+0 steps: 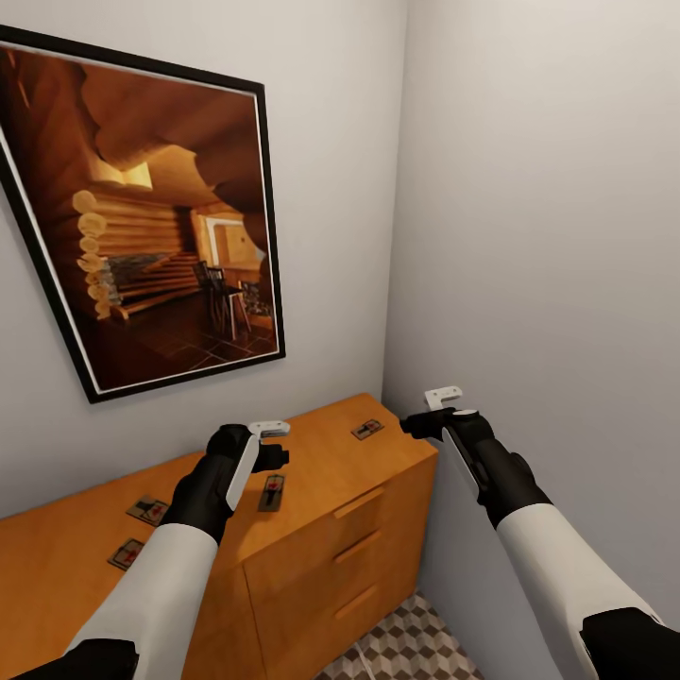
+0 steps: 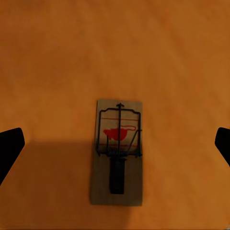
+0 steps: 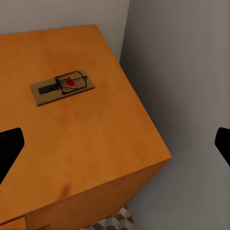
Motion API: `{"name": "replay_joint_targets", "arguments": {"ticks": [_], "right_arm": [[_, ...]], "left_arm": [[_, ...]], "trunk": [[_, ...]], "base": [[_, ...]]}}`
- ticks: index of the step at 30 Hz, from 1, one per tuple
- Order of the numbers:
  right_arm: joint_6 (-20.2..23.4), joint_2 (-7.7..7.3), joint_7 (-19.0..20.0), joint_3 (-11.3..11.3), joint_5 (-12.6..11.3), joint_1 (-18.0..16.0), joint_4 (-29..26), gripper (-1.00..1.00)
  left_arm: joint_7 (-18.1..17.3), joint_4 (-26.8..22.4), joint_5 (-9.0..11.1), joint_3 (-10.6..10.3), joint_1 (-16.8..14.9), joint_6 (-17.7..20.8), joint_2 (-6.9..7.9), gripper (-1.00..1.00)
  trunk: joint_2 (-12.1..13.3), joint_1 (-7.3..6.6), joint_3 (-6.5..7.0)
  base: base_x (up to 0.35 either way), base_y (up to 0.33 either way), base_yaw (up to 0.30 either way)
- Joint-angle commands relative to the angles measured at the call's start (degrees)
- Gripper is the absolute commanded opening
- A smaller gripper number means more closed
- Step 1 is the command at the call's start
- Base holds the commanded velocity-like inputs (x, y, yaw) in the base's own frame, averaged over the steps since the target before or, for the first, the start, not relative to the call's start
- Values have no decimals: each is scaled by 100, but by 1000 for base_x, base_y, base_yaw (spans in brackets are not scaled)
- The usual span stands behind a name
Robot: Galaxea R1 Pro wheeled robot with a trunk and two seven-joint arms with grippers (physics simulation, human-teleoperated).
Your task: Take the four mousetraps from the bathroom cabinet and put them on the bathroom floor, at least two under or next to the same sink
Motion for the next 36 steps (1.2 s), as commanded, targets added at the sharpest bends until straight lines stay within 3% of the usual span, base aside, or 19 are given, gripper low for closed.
{"name": "replay_joint_targets", "arguments": {"ticks": [1,32,36], "right_arm": [[29,-6,12,14,3,-5,-8,100],[29,-6,12,14,3,-5,-8,100],[29,-6,12,14,3,-5,-8,100]], "left_arm": [[36,-5,39,14,-5,20,-6,100],[36,-5,39,14,11,19,-6,100],[36,-5,39,14,12,23,-8,100]], "trunk": [[-50,24,-28],[-1293,705,-585],[-1293,705,-585]], "base": [[0,0,0],[0,0,0],[0,0,0]]}}
